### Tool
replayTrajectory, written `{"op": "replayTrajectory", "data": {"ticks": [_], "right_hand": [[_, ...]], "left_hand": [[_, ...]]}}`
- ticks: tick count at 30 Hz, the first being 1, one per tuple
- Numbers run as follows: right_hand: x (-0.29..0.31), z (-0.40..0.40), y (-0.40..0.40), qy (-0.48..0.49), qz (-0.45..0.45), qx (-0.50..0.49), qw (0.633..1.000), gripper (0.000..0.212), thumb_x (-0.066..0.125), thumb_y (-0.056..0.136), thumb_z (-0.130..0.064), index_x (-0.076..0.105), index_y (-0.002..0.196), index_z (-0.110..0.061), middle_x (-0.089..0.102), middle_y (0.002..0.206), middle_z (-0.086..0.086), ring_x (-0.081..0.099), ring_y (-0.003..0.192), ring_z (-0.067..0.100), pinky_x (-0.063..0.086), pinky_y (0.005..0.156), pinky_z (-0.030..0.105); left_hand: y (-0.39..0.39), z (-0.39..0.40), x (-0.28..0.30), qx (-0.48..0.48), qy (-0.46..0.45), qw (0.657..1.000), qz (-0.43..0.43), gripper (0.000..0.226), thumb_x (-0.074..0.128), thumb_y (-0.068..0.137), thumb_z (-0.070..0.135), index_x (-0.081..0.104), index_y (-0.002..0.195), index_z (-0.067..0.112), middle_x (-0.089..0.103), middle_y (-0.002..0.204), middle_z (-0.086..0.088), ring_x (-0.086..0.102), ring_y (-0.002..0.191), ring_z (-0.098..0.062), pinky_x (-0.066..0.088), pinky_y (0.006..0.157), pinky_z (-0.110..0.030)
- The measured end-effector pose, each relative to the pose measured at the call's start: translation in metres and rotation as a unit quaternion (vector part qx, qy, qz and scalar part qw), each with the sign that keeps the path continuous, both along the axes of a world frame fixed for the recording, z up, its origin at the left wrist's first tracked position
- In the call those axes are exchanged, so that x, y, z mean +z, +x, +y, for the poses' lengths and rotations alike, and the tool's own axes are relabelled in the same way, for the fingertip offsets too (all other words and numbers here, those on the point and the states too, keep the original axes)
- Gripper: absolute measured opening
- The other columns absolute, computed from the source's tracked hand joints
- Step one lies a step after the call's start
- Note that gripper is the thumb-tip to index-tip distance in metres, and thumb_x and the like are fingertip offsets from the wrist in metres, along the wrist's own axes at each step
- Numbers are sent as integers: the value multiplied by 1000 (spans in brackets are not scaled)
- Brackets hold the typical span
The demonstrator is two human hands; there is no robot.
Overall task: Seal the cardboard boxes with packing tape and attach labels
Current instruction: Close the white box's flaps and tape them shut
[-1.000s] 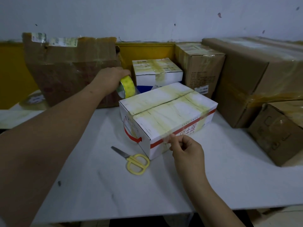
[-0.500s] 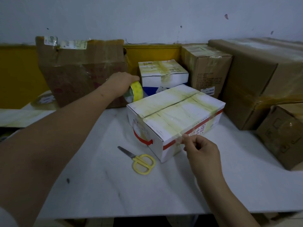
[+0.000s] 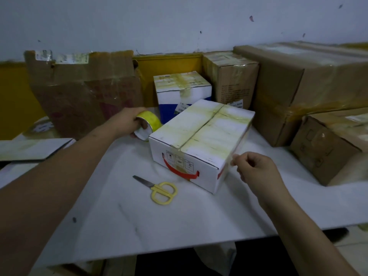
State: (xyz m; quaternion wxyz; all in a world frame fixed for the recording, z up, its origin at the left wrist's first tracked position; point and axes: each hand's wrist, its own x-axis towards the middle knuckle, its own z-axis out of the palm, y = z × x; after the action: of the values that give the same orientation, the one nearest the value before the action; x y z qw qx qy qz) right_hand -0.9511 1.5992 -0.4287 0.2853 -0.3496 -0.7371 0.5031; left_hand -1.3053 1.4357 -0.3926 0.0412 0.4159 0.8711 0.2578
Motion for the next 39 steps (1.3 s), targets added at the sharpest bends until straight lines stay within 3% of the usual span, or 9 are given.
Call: {"op": "replayTrajectory", "data": {"ticks": [7,12,15,19,23,28,31,36,39], "right_hand": [[-10,-2,-5,-38,9,31,999,38,55,99,-32,65,84,2,58,61,1,48,57,16,43,60,30],[7,8,6,223,-218,-24,950,46,65,85,-59,51,94,-16,57,83,-2,50,70,10,33,52,25],[23,18,8,209,-199,-34,957,53,62,90,-55,51,124,-16,60,120,2,57,95,16,45,70,28],[28,8,-28,-164,-55,48,984,83,57,83,-72,33,148,-26,53,134,-5,56,120,26,52,95,44],[-11,-10,-38,-117,-15,37,992,62,56,90,-60,48,138,-23,63,128,-4,61,112,19,50,101,40],[-25,-5,-22,-150,72,54,985,40,55,92,-56,60,123,-31,71,115,-10,67,104,15,52,98,41],[-28,-2,-15,-178,70,98,977,32,49,100,-46,62,122,-26,72,116,-6,68,100,14,52,93,35],[36,16,-18,143,46,13,989,65,52,101,-36,22,156,-19,33,156,0,36,138,15,31,114,33],[93,21,-27,207,158,117,958,51,33,100,-59,46,144,-37,45,150,-11,36,140,2,27,119,34]], "left_hand": [[13,8,-36,20,75,995,-64,21,58,96,3,68,106,18,69,104,-9,65,101,-28,53,91,-41],[16,4,-40,69,66,993,-73,40,54,101,16,51,141,17,57,137,-14,56,122,-34,49,93,-38],[27,10,-40,135,73,982,-107,45,59,97,32,56,132,3,61,118,-14,62,106,-32,52,77,-34],[38,21,-51,263,230,882,-315,30,64,93,17,61,115,-2,66,112,-20,66,91,-35,57,84,-43],[49,31,-63,299,359,762,-448,40,47,103,28,57,132,3,62,126,-16,59,91,-28,47,82,-35],[98,29,-22,172,366,741,-536,36,38,107,27,71,99,14,70,117,-6,67,77,-20,56,67,-30],[116,26,28,85,376,723,-573,33,57,96,27,71,121,11,69,124,-13,69,104,-29,57,92,-40],[155,50,89,21,340,803,-490,22,50,103,14,70,93,15,72,97,-10,70,81,-21,57,82,-35],[185,79,97,4,298,871,-390,26,52,103,14,69,84,17,74,96,-10,71,86,-25,57,80,-36]]}}
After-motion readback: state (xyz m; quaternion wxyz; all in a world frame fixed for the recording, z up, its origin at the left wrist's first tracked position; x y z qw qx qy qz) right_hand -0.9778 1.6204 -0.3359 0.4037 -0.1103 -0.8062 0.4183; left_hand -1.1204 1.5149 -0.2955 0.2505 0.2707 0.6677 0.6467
